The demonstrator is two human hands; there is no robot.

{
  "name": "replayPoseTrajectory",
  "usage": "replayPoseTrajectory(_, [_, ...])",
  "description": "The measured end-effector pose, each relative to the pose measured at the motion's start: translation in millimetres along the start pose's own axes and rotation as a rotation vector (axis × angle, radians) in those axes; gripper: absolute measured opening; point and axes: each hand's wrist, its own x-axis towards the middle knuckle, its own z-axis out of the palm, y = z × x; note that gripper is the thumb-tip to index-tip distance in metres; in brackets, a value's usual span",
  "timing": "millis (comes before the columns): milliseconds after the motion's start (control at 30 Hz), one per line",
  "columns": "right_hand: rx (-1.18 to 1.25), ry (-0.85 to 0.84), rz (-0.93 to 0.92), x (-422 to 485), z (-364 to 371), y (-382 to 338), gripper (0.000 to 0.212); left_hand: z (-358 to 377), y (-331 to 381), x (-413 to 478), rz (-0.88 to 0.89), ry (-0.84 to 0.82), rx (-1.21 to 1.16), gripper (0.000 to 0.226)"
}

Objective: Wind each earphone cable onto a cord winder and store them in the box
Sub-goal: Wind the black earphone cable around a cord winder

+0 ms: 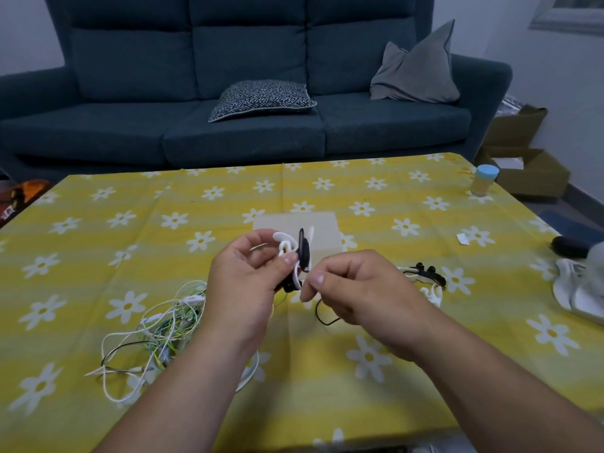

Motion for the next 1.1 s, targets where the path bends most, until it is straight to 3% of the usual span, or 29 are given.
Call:
replayPoseTrajectory(67, [0.039, 0.020, -0.011, 0, -3, 0, 0.035, 1, -2, -1, 0.058, -0.050, 0.105, 0.028])
replayPoseTrajectory(233, [0.064, 0.134, -0.093, -1, -23, -2, 0.020, 0, -6, -1, 0.040, -0.166, 0.192, 0.029])
replayPoseTrajectory(400, [0.248, 0.260, -0.117, -1, -37, -3, 0.020, -2, -1, -1, 0.044, -0.222, 0.227, 0.031])
replayPoseTrajectory(567, [0.009, 0.458, -0.241, -4, -39, -11, 0.021, 0, 8, -6, 0.008, -0.346, 0.139, 0.034])
replayPoseTrajectory(700, [-0.120, 0.521, -0.211, 1, -36, -12, 0.021, 0, 14, -10, -0.104, -0.444, -0.022, 0.031])
replayPoseTrajectory(867, [-0.113, 0.442, -0.028, 8, -27, 0, 0.021, 0, 21, -12, -0.161, -0.406, -0.164, 0.035])
replayPoseTrajectory(1100, [-0.146, 0.045, 0.109, 8, 2, 10, 0.028, 1, 14, -3, -0.100, -0.039, -0.232, 0.034])
